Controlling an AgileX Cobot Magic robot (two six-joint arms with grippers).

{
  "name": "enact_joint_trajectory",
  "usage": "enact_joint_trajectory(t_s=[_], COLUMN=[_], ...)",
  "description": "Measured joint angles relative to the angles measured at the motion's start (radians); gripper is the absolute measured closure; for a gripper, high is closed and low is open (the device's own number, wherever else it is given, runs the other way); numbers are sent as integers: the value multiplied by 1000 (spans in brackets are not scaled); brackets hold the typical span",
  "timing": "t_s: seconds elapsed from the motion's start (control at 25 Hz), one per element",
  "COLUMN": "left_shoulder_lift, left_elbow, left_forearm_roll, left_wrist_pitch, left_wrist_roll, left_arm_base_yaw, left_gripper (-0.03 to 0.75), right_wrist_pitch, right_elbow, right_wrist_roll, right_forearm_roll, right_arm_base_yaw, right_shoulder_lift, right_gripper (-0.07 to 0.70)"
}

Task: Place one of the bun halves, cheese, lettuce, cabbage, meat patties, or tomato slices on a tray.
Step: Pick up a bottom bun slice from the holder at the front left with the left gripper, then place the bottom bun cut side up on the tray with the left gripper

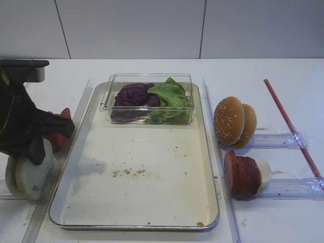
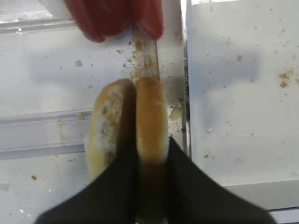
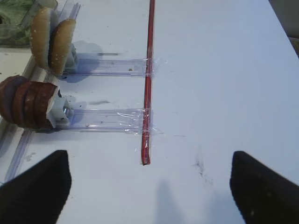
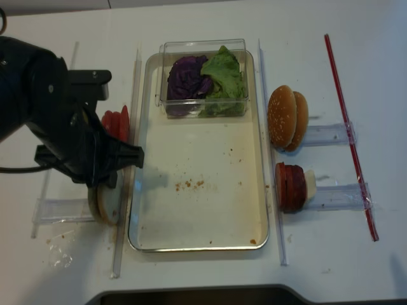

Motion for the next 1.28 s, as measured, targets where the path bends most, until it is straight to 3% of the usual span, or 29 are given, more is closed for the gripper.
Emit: enact_joint_trajectory(t_s=[0.24,0.6,0.76,1.28], left_shoulder_lift=[0,0,0,0], left_elbow=[-87,-141,-177,-174], left_forearm_roll=[2,-53,-163,-390], left_wrist_pitch=[77,118,99,-45], left_wrist_roll=[0,16,68,199], left_arm_base_yaw=[0,0,0,0], left_gripper=[637,642,643,645], right_wrist_pitch=[0,0,0,0], right_elbow=[0,0,0,0], right_wrist_roll=[0,3,3,3], right_forearm_roll=[0,0,0,0], right_arm_base_yaw=[0,0,0,0], right_shoulder_lift=[0,0,0,0], right_gripper=[-57,-57,-57,-57])
